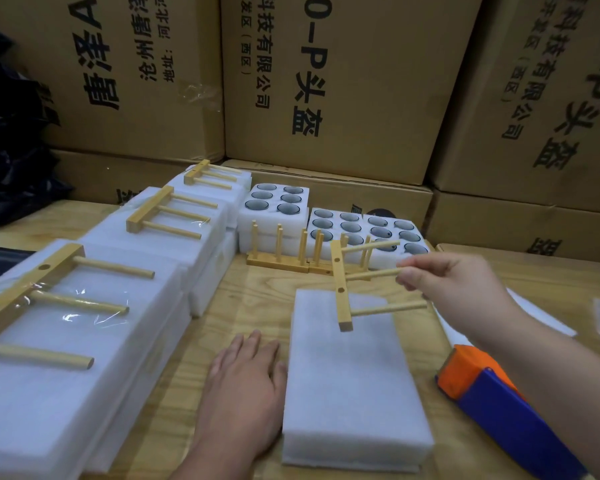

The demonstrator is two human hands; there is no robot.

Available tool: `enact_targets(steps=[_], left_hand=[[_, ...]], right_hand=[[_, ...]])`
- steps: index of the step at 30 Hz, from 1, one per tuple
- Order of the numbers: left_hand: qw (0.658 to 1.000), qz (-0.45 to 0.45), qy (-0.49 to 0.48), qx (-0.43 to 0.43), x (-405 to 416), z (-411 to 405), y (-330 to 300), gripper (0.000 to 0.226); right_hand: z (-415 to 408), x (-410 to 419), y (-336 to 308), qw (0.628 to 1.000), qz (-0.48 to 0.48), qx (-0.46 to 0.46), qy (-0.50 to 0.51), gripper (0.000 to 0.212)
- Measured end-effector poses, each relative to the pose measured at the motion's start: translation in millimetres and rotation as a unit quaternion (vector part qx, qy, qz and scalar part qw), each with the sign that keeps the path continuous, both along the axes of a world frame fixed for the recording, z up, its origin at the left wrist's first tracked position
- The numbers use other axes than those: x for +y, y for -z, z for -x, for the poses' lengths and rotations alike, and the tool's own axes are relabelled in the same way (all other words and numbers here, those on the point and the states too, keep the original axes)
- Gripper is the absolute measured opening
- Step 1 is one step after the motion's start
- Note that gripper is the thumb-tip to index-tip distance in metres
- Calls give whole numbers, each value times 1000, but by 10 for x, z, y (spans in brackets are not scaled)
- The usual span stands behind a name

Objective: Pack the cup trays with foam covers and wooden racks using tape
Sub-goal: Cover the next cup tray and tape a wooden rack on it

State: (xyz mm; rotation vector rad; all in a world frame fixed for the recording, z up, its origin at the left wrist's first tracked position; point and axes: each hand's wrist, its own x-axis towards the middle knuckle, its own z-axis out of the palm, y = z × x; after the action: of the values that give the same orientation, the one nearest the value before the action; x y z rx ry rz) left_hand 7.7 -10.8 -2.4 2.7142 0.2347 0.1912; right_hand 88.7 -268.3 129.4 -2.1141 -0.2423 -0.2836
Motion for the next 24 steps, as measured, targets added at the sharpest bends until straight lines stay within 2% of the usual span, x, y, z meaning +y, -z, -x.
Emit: enact_targets(steps=[8,18,24], left_hand=[[1000,4,0,3,-2,21,3,54],[1000,1,-1,2,-6,25,-4,53],[1000,10,-3,4,-12,28,-12,52]], right_hand=[[278,3,482,995,-87,53,9,12],[380,61,756,991,-83,102,18,11],[441,51,795,992,-79,100,9,19]])
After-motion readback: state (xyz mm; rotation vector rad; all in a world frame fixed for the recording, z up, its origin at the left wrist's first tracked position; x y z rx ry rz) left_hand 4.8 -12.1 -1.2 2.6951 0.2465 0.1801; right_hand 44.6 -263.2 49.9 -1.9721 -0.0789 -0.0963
